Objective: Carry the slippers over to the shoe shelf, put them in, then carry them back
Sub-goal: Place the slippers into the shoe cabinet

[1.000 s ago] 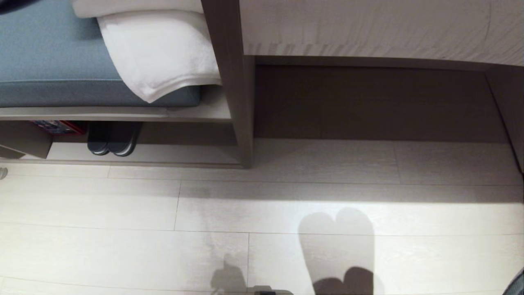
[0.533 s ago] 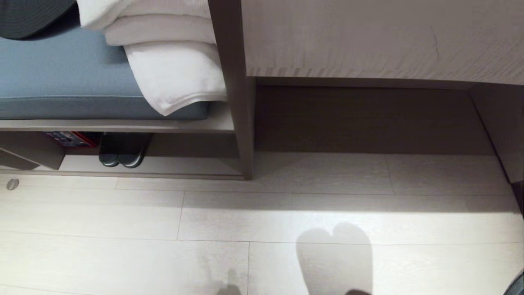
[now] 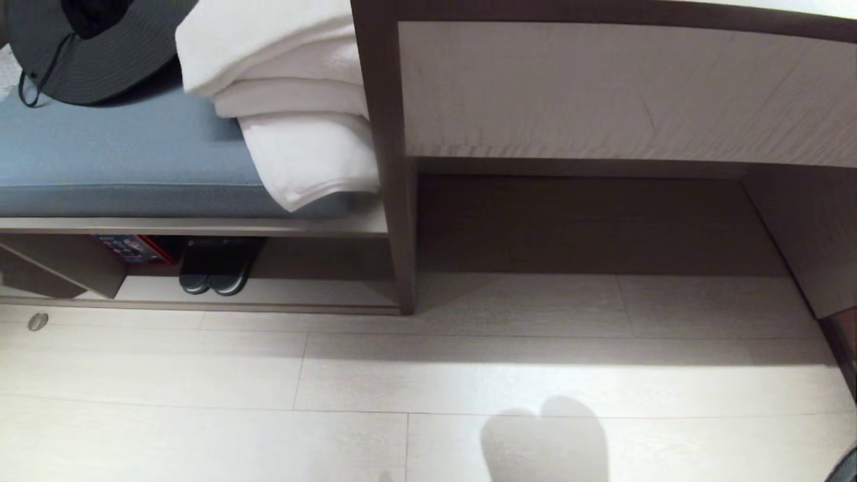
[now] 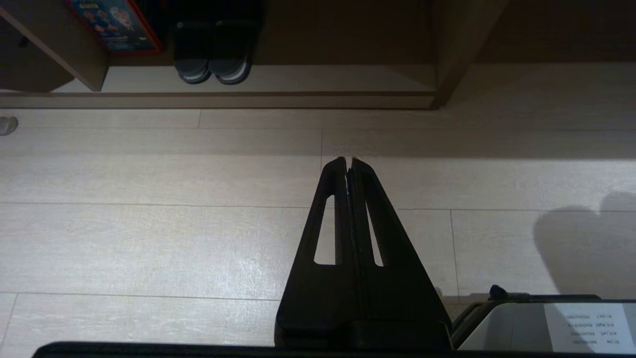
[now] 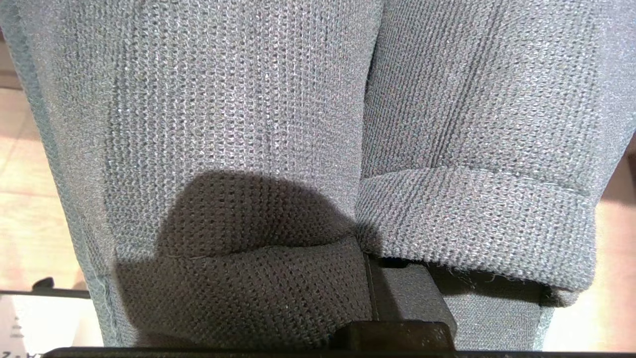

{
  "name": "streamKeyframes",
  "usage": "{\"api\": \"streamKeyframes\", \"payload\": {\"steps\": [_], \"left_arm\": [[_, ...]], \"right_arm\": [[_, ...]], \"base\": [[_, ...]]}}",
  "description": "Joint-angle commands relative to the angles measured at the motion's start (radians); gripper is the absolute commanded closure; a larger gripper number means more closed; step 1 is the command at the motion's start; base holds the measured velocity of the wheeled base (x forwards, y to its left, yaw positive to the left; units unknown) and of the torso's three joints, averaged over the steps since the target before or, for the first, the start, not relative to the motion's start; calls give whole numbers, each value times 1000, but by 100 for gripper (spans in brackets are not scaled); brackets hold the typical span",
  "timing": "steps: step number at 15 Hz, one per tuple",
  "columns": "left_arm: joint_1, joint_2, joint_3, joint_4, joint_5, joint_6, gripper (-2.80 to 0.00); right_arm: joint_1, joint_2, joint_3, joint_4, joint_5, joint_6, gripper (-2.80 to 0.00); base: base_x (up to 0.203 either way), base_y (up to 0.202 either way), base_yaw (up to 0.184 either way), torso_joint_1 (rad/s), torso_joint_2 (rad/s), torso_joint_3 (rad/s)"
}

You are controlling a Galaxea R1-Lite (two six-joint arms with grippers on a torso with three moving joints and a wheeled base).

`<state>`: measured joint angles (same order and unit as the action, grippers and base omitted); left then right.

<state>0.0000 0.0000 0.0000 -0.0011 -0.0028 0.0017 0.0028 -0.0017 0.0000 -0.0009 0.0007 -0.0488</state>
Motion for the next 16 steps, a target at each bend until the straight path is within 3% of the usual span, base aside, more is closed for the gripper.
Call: {"api": "streamKeyframes", "payload": {"steps": [1, 16], "left_arm": [[0, 0, 0, 0, 0, 0, 0], [0, 0, 0, 0, 0, 0, 0]], "right_arm": [[0, 0, 0, -2, 4, -8, 0], [0, 0, 0, -1, -5, 5, 0]], "base": [[0, 0, 0, 4, -1, 204], [0, 0, 0, 0, 2, 203]]}}
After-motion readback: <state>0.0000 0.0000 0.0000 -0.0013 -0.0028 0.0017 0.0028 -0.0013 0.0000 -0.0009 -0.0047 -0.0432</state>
